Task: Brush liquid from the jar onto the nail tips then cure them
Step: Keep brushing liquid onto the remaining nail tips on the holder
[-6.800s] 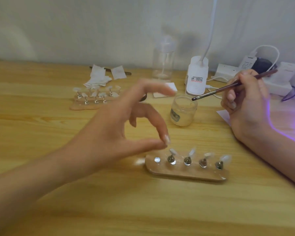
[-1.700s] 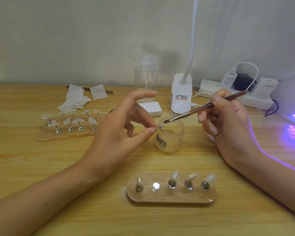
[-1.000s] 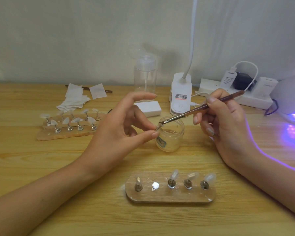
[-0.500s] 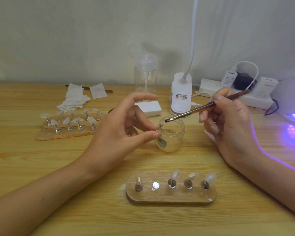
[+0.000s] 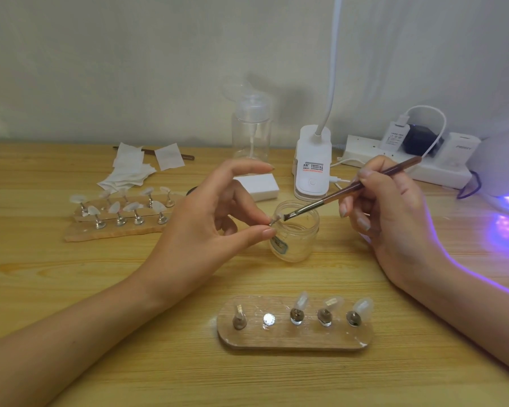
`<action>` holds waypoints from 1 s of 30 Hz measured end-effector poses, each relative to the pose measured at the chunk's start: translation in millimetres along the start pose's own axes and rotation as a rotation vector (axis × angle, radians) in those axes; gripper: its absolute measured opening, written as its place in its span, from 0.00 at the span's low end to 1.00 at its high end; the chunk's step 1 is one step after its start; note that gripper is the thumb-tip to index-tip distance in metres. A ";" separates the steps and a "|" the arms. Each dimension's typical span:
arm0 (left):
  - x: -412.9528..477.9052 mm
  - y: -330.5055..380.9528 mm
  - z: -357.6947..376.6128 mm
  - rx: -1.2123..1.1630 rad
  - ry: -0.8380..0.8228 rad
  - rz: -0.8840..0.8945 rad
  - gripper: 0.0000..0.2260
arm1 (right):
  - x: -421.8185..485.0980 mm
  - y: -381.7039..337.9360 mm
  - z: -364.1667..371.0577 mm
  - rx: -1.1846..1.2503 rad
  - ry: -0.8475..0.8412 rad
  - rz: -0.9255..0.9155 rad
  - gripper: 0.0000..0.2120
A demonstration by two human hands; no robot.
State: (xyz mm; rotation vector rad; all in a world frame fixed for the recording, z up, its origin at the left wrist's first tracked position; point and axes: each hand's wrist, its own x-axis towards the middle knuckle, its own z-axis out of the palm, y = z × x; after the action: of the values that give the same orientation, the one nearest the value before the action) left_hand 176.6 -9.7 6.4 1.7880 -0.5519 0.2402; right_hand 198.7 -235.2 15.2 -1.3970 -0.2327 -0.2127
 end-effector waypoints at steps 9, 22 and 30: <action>-0.1 0.0 -0.4 0.055 0.014 0.025 0.25 | 0.4 0.8 -0.7 0.000 -0.010 -0.011 0.09; -0.3 0.9 0.7 0.109 0.024 0.078 0.23 | 0.0 -0.3 -0.8 0.041 -0.008 -0.011 0.12; -0.3 1.3 0.5 0.130 0.019 0.097 0.22 | 0.8 -0.2 -0.3 0.020 0.027 0.025 0.14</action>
State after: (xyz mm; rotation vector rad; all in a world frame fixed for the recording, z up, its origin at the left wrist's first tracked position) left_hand 175.6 -10.4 7.3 1.8851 -0.6222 0.3664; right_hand 199.4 -235.5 15.5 -1.3760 -0.1943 -0.2082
